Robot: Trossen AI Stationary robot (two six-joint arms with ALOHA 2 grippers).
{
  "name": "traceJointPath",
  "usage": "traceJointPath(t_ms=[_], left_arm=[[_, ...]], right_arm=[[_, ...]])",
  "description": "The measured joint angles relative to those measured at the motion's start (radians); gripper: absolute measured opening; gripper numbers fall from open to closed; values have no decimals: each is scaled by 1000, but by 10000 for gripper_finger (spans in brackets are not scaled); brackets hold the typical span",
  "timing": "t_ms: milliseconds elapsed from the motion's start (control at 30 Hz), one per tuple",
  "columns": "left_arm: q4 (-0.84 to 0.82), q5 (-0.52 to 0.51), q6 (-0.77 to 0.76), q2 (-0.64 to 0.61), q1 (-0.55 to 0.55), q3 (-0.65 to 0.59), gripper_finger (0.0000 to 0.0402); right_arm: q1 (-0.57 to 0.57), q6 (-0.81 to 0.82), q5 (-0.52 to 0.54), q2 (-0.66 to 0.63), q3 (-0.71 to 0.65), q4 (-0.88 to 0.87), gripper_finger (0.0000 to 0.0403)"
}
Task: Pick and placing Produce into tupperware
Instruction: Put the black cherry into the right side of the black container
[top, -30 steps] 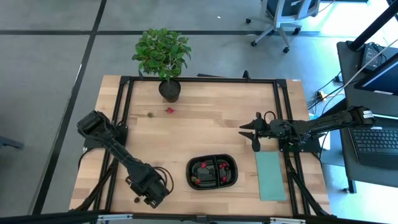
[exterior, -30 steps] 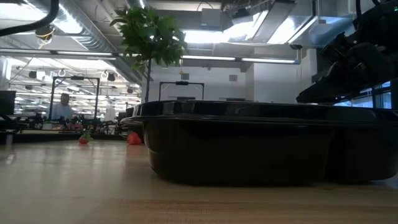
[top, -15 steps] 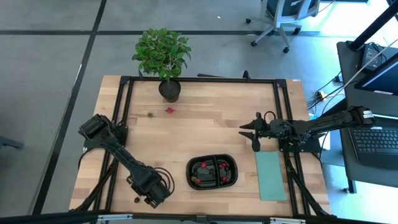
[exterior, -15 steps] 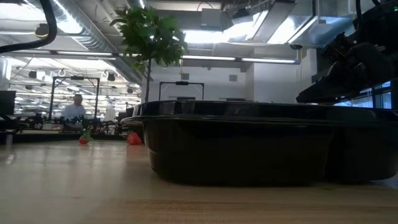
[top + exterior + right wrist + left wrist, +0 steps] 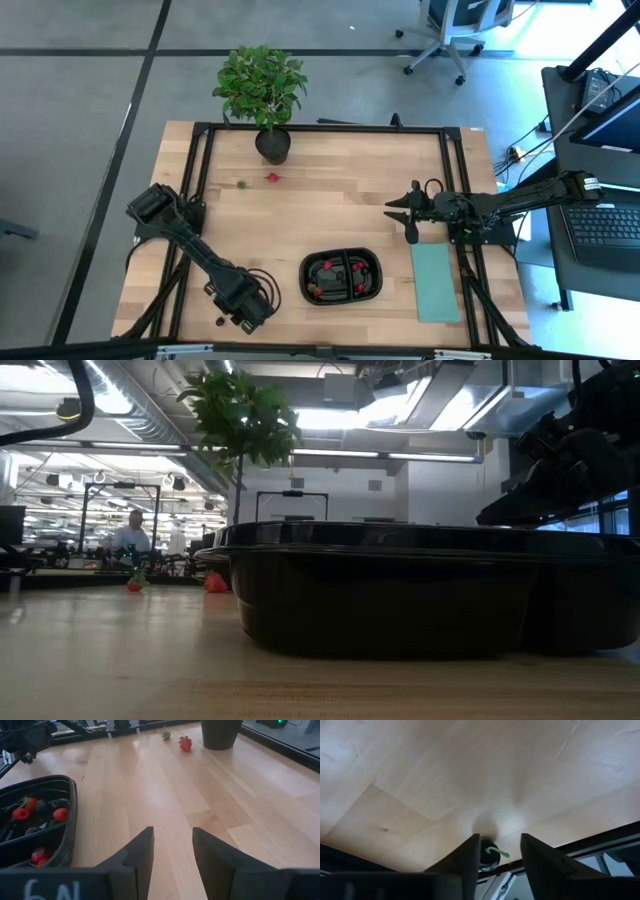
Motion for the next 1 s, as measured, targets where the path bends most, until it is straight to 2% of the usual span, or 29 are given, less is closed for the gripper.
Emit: traceJointPath(t_ms=[400, 600, 833, 1000], left_arm=[[0, 9, -2, 0, 0, 0, 11], [2, 13, 24, 0, 3, 0, 3], [79, 215, 230, 0, 68, 0, 2], [240, 334, 461, -1, 157, 0, 1]], right_arm=[[0, 1, 0, 0, 0, 0, 138], [0, 0, 0, 0, 0, 0, 138], [0, -1, 0, 0, 0, 0, 138], [0, -4, 0, 0, 0, 0, 138]])
